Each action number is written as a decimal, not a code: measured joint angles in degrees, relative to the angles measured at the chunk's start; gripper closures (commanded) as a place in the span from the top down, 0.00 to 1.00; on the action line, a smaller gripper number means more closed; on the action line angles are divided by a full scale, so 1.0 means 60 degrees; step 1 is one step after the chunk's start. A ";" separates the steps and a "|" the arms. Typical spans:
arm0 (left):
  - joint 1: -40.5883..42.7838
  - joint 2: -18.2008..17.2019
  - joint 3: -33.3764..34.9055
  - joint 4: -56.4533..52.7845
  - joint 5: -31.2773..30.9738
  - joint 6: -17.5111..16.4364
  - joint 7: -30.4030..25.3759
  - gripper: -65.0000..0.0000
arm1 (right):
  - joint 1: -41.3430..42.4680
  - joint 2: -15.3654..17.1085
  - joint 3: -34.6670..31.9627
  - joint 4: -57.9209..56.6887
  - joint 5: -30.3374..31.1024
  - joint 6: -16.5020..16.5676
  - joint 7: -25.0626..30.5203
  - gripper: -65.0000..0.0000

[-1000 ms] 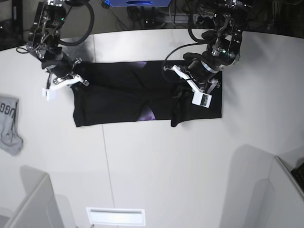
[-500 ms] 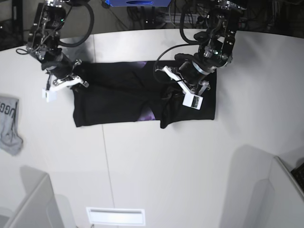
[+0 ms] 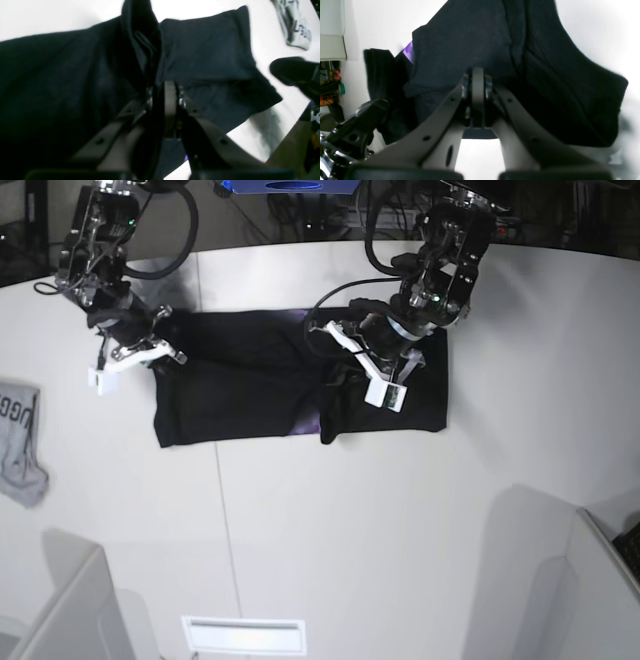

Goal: Fold the T-shirt properly
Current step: 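Lay the folded end down mid-strip and lift the left gripper away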

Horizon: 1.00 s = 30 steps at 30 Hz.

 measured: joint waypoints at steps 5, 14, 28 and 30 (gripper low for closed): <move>-0.0022 -0.0044 0.0262 0.0000 0.0007 0.0033 0.0000 0.00 | 0.0004 -0.0004 0.0000 0.0000 0.0004 0.0000 0.0000 0.00; -0.0025 -0.0018 0.0186 0.0000 0.0007 0.0033 -0.0004 0.00 | 0.0000 0.0000 0.0000 0.0000 0.0000 0.0000 0.0000 0.00; -0.0448 0.0164 0.0291 -0.0255 -0.0033 0.0007 -0.0062 0.62 | -0.0004 0.0000 0.0000 0.0000 -0.0004 0.0000 -0.0007 0.00; -0.0528 0.0342 0.0295 -0.0393 -0.0022 0.0029 -0.0029 0.63 | 0.0004 -0.0004 0.0000 0.0000 0.0007 0.0000 0.0000 0.00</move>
